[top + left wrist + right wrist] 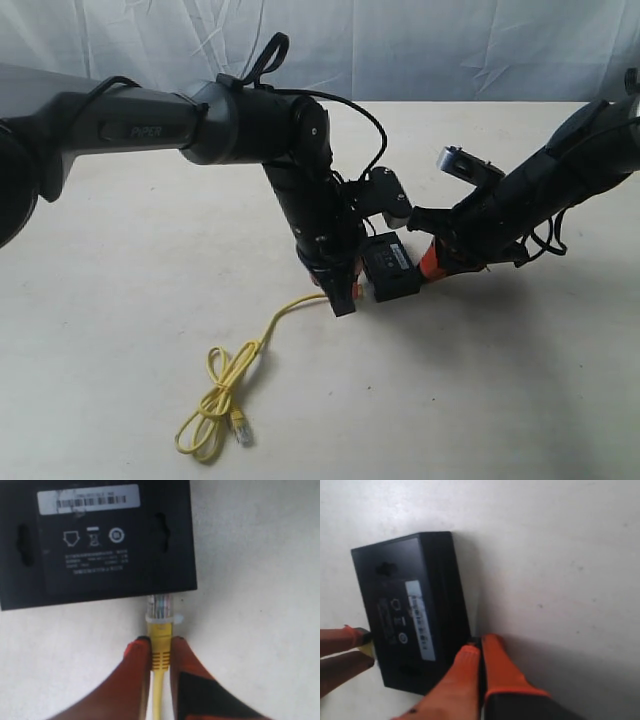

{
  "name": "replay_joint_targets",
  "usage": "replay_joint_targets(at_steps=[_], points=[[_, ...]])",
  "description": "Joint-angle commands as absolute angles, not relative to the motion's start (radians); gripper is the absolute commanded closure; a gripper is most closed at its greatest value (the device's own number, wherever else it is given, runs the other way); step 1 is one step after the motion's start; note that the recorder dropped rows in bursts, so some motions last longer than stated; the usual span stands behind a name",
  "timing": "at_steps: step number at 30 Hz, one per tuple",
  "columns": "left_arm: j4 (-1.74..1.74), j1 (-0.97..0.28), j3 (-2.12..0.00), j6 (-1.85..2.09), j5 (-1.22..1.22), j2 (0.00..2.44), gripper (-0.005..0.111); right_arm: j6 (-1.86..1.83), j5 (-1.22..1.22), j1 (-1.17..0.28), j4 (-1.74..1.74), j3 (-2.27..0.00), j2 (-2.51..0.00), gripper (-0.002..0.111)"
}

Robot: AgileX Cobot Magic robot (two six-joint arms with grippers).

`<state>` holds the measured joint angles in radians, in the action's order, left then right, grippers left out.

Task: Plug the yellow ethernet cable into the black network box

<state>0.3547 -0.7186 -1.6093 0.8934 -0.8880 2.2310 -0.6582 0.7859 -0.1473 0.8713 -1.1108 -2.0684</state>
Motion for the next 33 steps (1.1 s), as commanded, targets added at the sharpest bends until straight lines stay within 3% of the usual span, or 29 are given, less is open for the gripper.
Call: replay_joint_targets(at_steps=[1,33], points=[[0.383,-0.721,-1.616,0.901,-0.912,2.219,0.107,-0.657,0.797,-0.170,0.871,-1.113,-2.069,0.109],[0.300,-0.743,-1.616,0.853,-0.864,2.219,0.107,-0.733,0.789,-0.183,0.966,-1.113,-2.069,0.109]])
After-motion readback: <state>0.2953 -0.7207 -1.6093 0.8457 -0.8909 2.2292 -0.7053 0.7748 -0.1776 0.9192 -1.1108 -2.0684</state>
